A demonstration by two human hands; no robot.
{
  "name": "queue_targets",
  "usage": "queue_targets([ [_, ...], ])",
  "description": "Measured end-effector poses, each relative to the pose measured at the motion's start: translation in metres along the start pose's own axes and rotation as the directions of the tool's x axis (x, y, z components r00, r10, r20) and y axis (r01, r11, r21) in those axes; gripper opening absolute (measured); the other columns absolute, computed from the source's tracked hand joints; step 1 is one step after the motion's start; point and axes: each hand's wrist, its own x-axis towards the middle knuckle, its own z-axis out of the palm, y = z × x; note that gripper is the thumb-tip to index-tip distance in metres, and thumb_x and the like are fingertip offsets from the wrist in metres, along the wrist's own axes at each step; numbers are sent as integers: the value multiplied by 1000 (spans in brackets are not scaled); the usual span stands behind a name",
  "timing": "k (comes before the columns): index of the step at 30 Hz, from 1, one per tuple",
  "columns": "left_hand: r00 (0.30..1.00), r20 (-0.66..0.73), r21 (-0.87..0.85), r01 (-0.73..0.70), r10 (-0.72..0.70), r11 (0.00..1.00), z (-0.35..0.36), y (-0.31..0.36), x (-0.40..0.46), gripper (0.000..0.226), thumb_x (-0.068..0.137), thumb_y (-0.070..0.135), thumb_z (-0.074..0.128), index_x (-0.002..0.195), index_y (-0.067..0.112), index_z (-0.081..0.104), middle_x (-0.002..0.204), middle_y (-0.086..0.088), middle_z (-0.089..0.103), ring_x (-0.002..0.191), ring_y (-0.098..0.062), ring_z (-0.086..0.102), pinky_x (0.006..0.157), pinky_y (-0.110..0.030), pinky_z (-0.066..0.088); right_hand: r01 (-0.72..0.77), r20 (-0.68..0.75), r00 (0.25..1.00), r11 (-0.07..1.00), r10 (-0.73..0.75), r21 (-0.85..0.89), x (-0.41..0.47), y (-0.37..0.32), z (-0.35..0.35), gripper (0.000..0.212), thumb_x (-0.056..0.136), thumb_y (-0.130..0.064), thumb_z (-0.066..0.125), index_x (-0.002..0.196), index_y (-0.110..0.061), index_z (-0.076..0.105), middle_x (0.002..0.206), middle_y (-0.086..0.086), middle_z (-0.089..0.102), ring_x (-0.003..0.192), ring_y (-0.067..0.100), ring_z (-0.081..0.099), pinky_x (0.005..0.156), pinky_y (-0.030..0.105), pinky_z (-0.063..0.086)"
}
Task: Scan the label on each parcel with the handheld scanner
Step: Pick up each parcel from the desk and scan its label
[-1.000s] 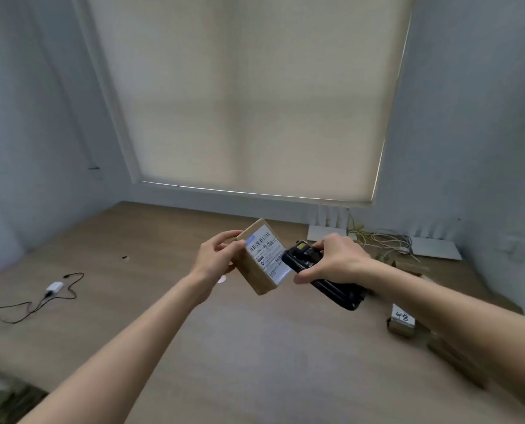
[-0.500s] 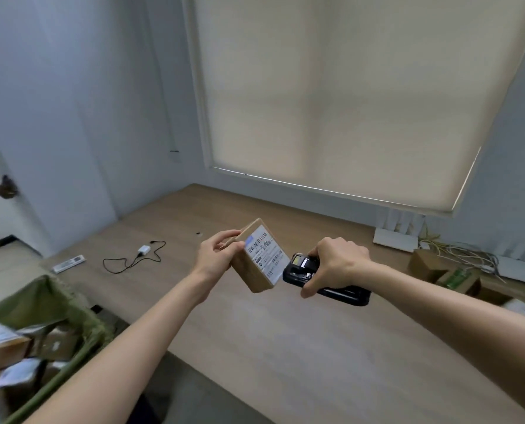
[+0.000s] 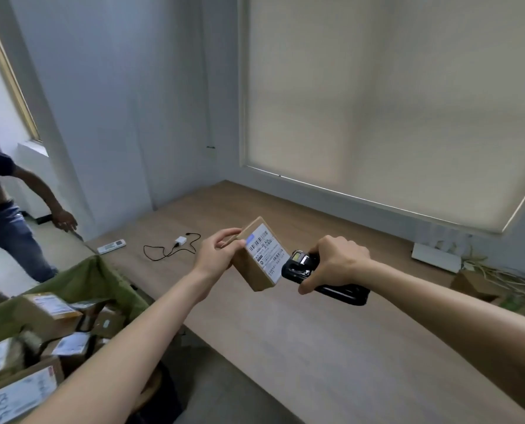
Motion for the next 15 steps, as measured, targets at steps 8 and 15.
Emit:
queue_targets([
  [8,983,-144,-197,88,-118,976,-100,-9,-5,44,91,28,69,134,29,60,126,-5,64,103,-20,66,85,-39,60,45,92,989,841,-112,539,24,-96,26,55,51,-61,91,91,-25,81,82,-4,79,80,15,76,72,30,61],
  [15,958,-151,-284,195,-245,939,-199,-37,-24,53,91,27,66,133,54,48,125,1,62,115,-28,60,88,-49,59,86,141,954,690,-265,719,47,-214,63,45,71,-43,94,105,-18,78,85,0,78,71,10,73,57,19,53],
])
